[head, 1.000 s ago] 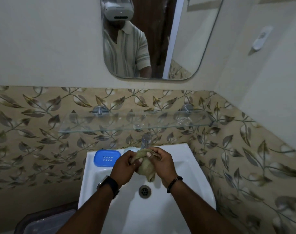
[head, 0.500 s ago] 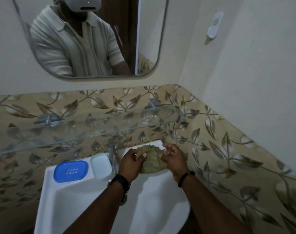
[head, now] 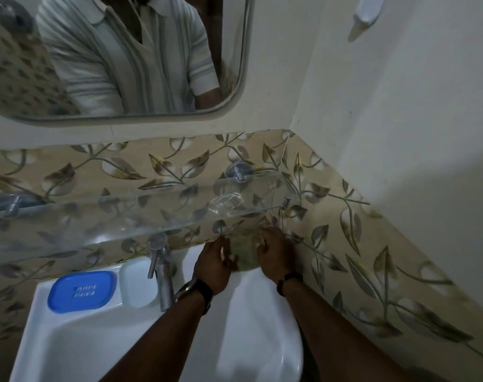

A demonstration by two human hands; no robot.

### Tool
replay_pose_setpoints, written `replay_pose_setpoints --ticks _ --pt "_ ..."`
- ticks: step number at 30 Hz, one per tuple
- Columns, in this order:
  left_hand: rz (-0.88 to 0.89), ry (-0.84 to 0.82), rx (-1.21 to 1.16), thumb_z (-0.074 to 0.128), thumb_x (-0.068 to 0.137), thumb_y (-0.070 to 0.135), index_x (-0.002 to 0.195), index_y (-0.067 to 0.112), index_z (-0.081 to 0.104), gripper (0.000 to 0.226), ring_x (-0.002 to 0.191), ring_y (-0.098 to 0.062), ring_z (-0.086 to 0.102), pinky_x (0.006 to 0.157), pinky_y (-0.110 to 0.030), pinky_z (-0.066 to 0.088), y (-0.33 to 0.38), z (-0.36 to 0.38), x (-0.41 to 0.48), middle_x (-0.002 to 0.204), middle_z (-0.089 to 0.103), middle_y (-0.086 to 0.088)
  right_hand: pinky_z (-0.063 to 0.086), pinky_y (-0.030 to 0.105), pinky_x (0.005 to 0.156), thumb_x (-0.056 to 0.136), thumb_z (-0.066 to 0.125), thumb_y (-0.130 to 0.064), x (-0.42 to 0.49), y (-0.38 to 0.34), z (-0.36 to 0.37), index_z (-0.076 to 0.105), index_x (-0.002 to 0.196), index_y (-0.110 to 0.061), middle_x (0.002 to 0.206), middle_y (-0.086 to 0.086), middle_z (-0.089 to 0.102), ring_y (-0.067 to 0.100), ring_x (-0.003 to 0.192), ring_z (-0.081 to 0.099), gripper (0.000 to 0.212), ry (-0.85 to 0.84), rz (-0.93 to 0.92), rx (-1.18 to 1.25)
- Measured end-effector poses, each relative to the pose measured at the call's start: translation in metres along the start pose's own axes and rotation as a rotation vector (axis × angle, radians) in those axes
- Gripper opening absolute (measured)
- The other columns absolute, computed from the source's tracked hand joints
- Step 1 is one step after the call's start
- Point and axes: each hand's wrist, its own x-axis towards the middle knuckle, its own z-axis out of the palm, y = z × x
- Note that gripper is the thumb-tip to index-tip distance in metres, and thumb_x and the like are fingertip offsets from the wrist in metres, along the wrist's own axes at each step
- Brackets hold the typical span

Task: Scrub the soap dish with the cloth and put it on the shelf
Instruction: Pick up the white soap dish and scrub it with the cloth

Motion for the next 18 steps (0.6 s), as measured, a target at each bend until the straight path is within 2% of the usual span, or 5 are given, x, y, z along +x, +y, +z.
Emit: replay_pose_setpoints --ticks 3,6,8,10,18 --pt "0.211 -0.031 0.369 0.049 0.091 0.014 0.145 0.021 0.049 0.054 0.135 -0.034 0.046 0.11 -0.04 0.041 -0.013 0.014 0.005 0.152 0.047 -0.009 0.034 0.049 0.118 0.09 0.04 -0.024 -0.001 0.015 0.018 0.062 0.134 -0.012 0.143 0.015 0.056 0.035 0.136 0.047 0.05 -0.219 -0.174 -0.188" --pt "0.326 -0.195 0.527 0.048 0.094 0.017 0.145 0.018 0.05 0.051 0.143 -0.034 0.04 0.118 -0.043 0.029 -0.026 0.03 0.01 0.155 0.045 -0.011 0.011 0.043 0.126 0.099 0.05 -0.029 -0.007 0.026 0.03 0.044 0.149 -0.023 0.163 0.006 0.028 0.029 0.153 0.016 0.051 -0.452 -0.213 -0.486" --pt "0.292 -0.245 0.53 0.047 0.1 0.021 0.152 0.018 0.04 0.053 0.151 -0.029 0.027 0.122 -0.043 0.014 -0.031 0.034 0.011 0.162 0.034 -0.007 0.006 0.044 0.126 0.101 0.048 -0.037 -0.007 0.032 0.034 0.034 0.153 -0.027 0.167 0.004 0.017 0.027 0.155 0.004 0.055 -0.446 -0.207 -0.556" --pt "0.298 -0.229 0.527 0.045 0.102 0.025 0.153 0.021 0.038 0.052 0.152 -0.026 0.024 0.123 -0.044 0.009 -0.034 0.034 0.015 0.163 0.032 -0.004 0.006 0.044 0.126 0.101 0.047 -0.04 -0.007 0.031 0.035 0.033 0.154 -0.029 0.167 0.003 0.016 0.025 0.155 0.002 0.055 -0.442 -0.197 -0.555" --pt "0.337 -0.244 0.453 0.033 0.106 0.031 0.157 0.025 0.027 0.051 0.155 -0.021 0.008 0.123 -0.045 -0.003 -0.024 0.023 0.008 0.166 0.023 0.0 0.011 0.042 0.126 0.101 0.051 -0.04 -0.021 0.03 0.028 0.036 0.153 -0.023 0.165 0.006 0.023 0.026 0.154 0.01 0.057 -0.329 -0.196 -0.413"
